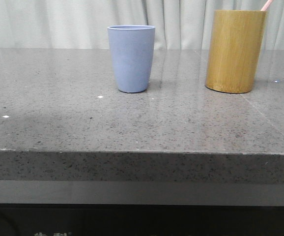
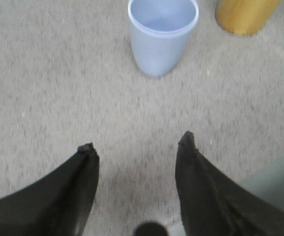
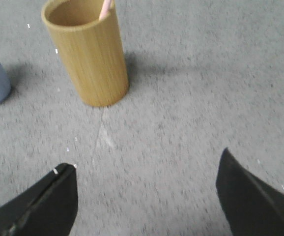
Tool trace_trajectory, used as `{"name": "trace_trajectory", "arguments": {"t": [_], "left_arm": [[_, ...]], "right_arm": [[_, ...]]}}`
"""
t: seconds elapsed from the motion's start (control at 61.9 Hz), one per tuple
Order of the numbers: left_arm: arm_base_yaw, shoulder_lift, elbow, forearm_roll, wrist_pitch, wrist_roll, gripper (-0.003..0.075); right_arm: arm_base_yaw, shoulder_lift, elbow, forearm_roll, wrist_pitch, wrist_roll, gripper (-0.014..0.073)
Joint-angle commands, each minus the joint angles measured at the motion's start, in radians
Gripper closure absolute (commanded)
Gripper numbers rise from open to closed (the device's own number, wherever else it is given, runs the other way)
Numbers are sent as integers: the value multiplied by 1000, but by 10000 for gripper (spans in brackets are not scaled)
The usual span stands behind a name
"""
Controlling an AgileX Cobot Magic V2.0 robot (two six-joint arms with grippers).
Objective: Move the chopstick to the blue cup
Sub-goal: 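Reach the right gripper into the bamboo cup and grasp the pink chopstick, then carry the pink chopstick over the blue cup and release it inside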
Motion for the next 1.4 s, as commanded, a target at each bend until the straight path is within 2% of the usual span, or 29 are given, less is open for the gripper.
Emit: {"name": "trace_trajectory", "arguments": {"t": [0.0,0.242,0.42,0.549,0.662,0.856,0.969,1.098,1.227,1.388], "left_arm": [[-7,-100,65,-8,-104,5,356],[-7,-242,178,-8,-119,5,355],[-7,-274,181,-8,-121,5,355],[-7,-274,181,-8,-121,5,355],[-7,-274,181,-8,-121,5,355],[-7,-274,181,-8,-123,5,356],[-7,-274,181,-8,-123,5,355],[-7,-274,181,-8,-123,5,355],[-7,-274,181,-8,-123,5,355],[-7,-274,181,-8,-121,5,356]], "right_arm": [[-3,54,-39,31,-148,-9,3],[41,238,-136,48,-257,-19,3],[69,384,-203,127,-452,-19,3],[69,484,-210,235,-601,-19,3],[69,563,-216,275,-706,-19,3],[83,648,-264,275,-722,-19,8],[100,658,-290,274,-712,-19,118],[106,658,-320,273,-680,-19,363],[106,658,-362,261,-612,-21,543],[106,656,-466,151,-473,-51,652]]}}
